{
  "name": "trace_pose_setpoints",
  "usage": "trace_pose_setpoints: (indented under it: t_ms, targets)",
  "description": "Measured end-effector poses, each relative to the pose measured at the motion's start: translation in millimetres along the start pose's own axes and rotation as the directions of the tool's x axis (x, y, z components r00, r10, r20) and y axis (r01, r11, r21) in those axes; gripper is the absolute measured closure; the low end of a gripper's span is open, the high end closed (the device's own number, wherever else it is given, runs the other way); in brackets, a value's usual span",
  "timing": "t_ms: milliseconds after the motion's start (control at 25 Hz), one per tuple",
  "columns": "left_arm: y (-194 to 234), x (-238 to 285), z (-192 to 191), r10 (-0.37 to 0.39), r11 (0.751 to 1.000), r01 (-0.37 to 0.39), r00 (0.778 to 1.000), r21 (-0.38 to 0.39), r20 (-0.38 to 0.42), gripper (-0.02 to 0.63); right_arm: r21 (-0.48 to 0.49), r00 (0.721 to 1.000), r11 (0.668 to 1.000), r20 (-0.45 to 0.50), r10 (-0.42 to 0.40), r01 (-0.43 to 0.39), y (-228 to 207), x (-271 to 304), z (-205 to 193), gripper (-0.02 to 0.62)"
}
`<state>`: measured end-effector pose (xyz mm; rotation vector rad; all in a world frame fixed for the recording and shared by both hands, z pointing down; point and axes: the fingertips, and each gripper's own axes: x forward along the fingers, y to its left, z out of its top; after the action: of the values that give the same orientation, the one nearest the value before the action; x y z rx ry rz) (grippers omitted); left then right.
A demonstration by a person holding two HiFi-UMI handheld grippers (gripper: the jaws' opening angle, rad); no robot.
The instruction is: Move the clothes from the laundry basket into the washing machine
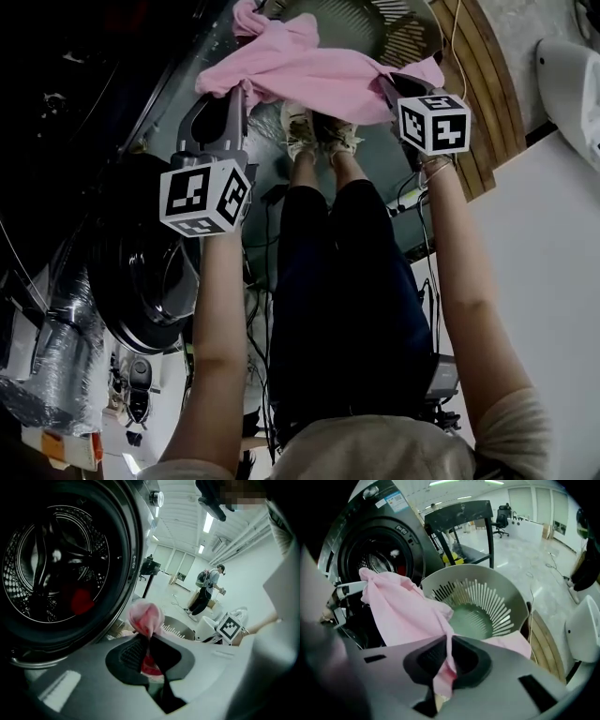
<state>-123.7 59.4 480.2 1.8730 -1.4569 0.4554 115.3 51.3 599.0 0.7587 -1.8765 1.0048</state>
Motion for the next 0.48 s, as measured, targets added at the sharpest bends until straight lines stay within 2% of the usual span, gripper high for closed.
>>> trace_pose_setpoints:
  t_ms: [40,200,360,480]
  targets:
    - [-3,0,0,-0.016,1.000,0.016,1.000,-0.024,0.013,0.572,0.005,1.000,1.000,0.011,0.008,-0.008,4,-3,3,0.566]
    - [-22,4,0,-0.127,0.983,0.132,0.991,-0.125,0.048,0.572,-0.003,0.990,0.997,0.119,0.072,-0.073,25,-29,34,0.572]
    - [-56,12,1,-0.241,0.962,0.246,0.969,-0.120,0.058,0.572,0.008,0.944,0.979,0.268,0.193,-0.202,66,-62,82,0.572]
    - [-76,20,7,-0.294,0.951,0.299,0.953,-0.083,0.070,0.572,-0.035,0.907,0.959,0.316,0.277,-0.281,104,-72,113,0.572]
